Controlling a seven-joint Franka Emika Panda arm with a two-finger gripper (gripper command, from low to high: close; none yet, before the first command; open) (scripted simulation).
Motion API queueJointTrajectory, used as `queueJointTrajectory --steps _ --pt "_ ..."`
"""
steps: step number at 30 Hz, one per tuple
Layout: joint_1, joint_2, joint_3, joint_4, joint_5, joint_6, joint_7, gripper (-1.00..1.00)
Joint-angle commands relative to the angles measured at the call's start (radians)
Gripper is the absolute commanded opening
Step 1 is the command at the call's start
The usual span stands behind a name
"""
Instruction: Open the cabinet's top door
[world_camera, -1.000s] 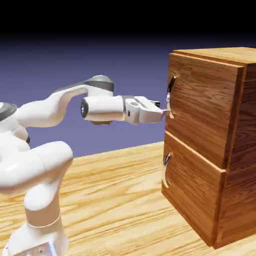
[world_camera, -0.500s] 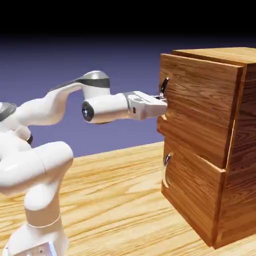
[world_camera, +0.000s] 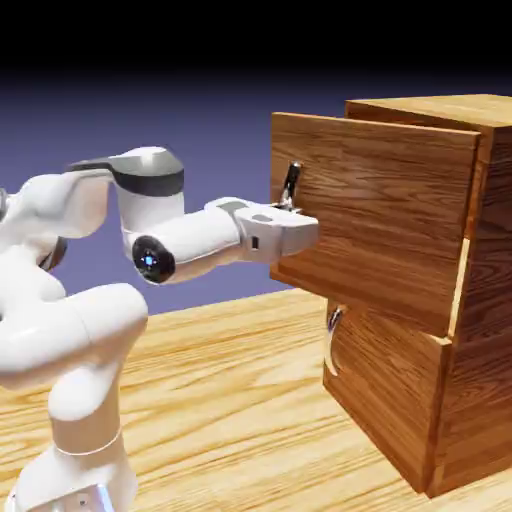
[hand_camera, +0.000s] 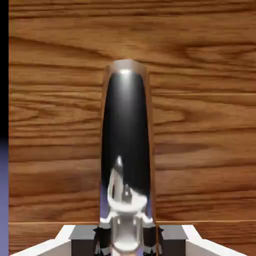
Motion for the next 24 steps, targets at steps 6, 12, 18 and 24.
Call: queueJointTrajectory --steps 6,12,18,24 --pt "-0.164 -0.123 -0.118 0.023 -0.165 -0.260 -0.106 -1.00" --pt "-0.299 -0.340 -0.212 0.108 -0.394 -0.467 -0.280 -1.00" --pt "-0.383 -0.558 -0.247 0.226 -0.604 -0.588 -0.447 -1.00" --pt "-0.428 -0.775 -0.257 0.369 -0.799 -0.657 -0.594 -1.00"
